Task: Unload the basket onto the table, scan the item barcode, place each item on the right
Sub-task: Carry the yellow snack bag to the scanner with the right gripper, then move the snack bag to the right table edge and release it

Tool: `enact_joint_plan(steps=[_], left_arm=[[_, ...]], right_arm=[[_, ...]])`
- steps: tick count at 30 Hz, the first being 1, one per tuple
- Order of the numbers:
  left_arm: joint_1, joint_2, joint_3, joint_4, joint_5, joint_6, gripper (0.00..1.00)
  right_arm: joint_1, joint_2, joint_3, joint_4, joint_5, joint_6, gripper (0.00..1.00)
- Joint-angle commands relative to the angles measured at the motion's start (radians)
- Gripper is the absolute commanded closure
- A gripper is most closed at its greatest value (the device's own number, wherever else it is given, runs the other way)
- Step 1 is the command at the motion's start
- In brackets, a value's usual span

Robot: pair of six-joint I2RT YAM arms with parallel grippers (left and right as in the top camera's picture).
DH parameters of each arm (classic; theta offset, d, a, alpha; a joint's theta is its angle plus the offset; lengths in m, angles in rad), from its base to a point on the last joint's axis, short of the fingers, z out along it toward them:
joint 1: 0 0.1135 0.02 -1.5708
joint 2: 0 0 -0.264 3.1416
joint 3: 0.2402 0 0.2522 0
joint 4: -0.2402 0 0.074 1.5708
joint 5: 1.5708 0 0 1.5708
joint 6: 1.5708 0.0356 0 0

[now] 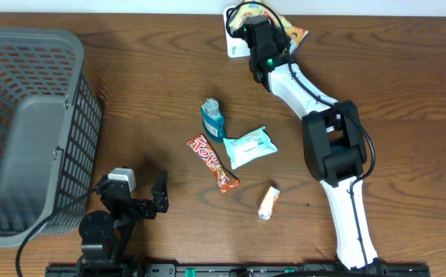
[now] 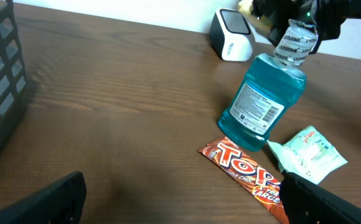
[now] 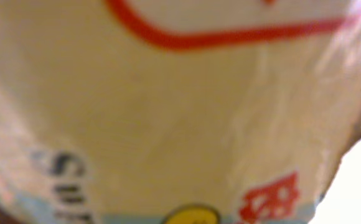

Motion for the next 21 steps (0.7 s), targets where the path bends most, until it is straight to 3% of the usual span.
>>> enact_joint_plan(steps=[1,8,16,21], left_arm=[[0.004,0.000,-0.013,-0.027,0.015,-0.002,0.02],[0.004,0.000,-0.013,-0.027,0.015,-0.002,0.02],[0.004,0.000,-0.013,-0.027,0.015,-0.002,0.02],[0.004,0.000,-0.013,-0.027,0.015,-0.002,0.02]], right_arm=[[0.010,0.008,0.031,0.031,0.062,-0.040,0.99],[0.009,0.032,0.031,0.090,0.091,-0.195,0.99],[0.014,0.025,0.031,0.163,0.251,-0.198,0.99],[-0.048,-0.037,0.031,0.041,0.389,-0.125,0.99]])
